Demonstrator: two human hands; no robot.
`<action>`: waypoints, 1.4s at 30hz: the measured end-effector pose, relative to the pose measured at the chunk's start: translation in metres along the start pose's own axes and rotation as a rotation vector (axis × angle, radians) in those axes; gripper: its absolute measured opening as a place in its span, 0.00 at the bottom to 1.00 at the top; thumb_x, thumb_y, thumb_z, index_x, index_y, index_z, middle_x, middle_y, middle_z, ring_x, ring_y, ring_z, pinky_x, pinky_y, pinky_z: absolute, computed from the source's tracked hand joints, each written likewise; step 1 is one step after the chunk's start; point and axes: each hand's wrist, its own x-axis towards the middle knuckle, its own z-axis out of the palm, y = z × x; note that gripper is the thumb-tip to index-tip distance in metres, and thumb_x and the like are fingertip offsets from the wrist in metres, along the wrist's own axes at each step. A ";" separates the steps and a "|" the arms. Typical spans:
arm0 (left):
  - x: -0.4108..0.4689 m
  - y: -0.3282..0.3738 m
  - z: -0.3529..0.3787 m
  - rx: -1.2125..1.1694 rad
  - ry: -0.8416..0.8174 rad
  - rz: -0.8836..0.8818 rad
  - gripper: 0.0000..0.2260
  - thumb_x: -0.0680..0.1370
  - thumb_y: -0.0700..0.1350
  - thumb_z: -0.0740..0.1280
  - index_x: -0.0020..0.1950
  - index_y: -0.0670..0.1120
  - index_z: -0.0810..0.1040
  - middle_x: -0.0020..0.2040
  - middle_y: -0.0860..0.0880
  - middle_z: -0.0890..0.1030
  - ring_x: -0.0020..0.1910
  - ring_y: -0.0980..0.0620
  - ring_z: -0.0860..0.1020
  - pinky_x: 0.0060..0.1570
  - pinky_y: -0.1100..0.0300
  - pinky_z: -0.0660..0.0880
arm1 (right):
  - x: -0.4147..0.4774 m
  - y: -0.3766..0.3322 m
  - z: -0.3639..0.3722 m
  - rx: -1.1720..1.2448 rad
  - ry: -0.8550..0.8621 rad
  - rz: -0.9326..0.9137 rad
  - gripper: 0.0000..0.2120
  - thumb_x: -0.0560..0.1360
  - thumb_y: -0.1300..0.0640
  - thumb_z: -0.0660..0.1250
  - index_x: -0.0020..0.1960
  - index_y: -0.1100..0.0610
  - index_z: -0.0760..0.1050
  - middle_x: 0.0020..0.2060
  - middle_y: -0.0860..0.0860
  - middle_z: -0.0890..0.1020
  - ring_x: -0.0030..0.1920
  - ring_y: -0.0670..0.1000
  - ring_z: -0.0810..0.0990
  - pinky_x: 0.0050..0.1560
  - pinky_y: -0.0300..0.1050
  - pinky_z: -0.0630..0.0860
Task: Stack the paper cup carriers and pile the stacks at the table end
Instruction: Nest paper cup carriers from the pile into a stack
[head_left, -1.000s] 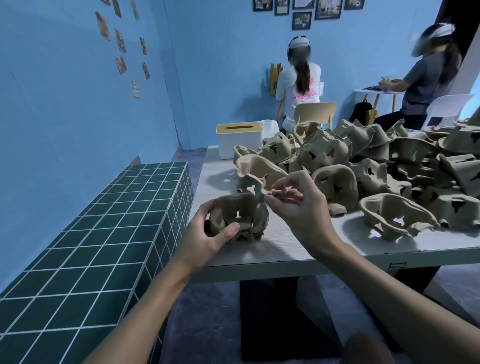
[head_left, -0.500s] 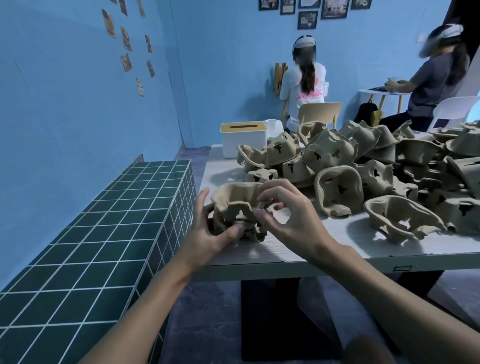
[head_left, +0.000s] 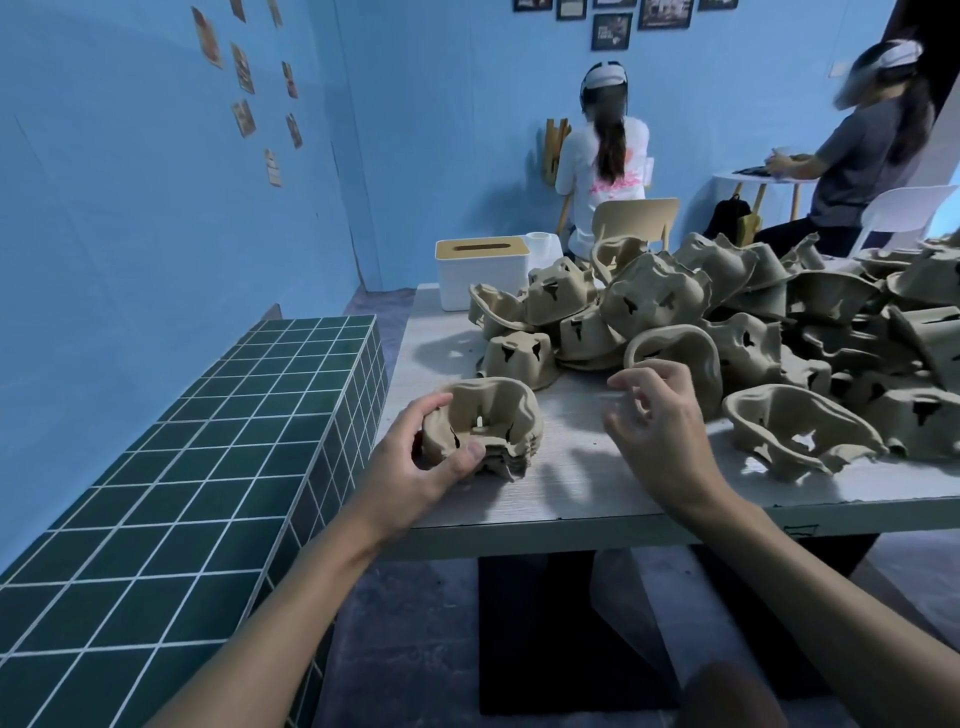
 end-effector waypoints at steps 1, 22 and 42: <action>0.000 0.000 0.000 0.005 0.001 0.000 0.37 0.64 0.68 0.71 0.70 0.57 0.72 0.67 0.56 0.77 0.65 0.61 0.75 0.61 0.72 0.69 | 0.000 0.004 -0.002 -0.022 0.009 0.020 0.12 0.72 0.64 0.71 0.54 0.56 0.79 0.57 0.53 0.70 0.54 0.54 0.73 0.59 0.52 0.73; 0.000 0.002 0.000 0.006 -0.010 0.018 0.30 0.65 0.69 0.70 0.66 0.64 0.72 0.63 0.63 0.76 0.59 0.63 0.76 0.59 0.69 0.71 | 0.001 0.016 -0.009 -0.450 -0.213 0.087 0.34 0.74 0.53 0.66 0.76 0.49 0.55 0.63 0.50 0.76 0.67 0.54 0.67 0.67 0.49 0.54; 0.000 0.002 0.001 0.002 -0.012 0.026 0.30 0.65 0.68 0.70 0.66 0.63 0.71 0.63 0.66 0.76 0.63 0.65 0.75 0.61 0.65 0.71 | -0.004 0.005 -0.003 -0.098 -0.055 -0.162 0.32 0.71 0.48 0.75 0.71 0.48 0.67 0.58 0.41 0.77 0.64 0.47 0.66 0.60 0.47 0.57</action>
